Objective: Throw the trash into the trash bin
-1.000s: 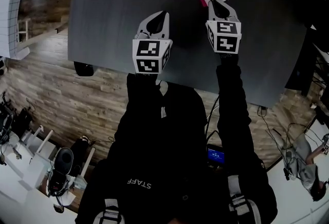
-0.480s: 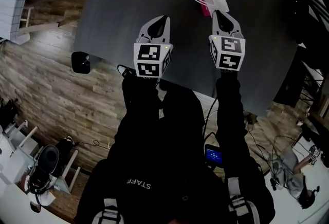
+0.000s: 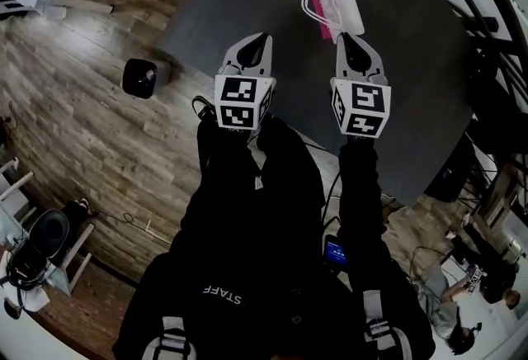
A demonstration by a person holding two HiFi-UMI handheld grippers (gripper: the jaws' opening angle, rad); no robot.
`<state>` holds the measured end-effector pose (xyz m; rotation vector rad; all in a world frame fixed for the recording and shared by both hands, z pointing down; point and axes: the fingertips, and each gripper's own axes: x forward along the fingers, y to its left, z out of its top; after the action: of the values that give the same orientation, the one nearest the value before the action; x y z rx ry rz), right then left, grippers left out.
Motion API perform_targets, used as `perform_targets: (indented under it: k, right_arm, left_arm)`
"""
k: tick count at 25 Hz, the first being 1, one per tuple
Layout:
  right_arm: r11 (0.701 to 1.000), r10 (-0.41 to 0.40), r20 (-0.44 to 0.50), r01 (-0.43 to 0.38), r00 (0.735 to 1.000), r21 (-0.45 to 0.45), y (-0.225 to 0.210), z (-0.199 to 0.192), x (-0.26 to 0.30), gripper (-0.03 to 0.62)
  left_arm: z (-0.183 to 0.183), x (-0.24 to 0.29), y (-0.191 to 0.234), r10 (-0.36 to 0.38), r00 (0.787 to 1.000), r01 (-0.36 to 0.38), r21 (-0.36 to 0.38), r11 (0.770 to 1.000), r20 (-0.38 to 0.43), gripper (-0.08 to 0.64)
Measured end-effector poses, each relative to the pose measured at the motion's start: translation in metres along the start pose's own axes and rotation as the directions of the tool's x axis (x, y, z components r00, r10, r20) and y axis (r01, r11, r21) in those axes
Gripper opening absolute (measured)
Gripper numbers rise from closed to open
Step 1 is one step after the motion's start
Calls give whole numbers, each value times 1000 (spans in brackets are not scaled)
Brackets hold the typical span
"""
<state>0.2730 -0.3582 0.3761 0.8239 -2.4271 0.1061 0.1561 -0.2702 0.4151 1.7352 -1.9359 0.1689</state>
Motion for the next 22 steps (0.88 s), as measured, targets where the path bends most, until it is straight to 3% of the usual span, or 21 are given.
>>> perform_targets:
  k: [6,13,22]
  right_arm:
    - [992,119,7,-119,993,-34,105,29,30,17]
    - [951,292,-30,-294,956,-97,249,72,74,17]
    - [829,536,-38,-534,843,-169,429,92,107,17]
  left_arm:
    - [-12,-55,95,111,994,-110,-60,992,-2,0]
    - [-30,-135,226,255,967,-256,-177,950,-25,0]
    - [-83,-228,348,433,900,-426,-305,852,-50,0]
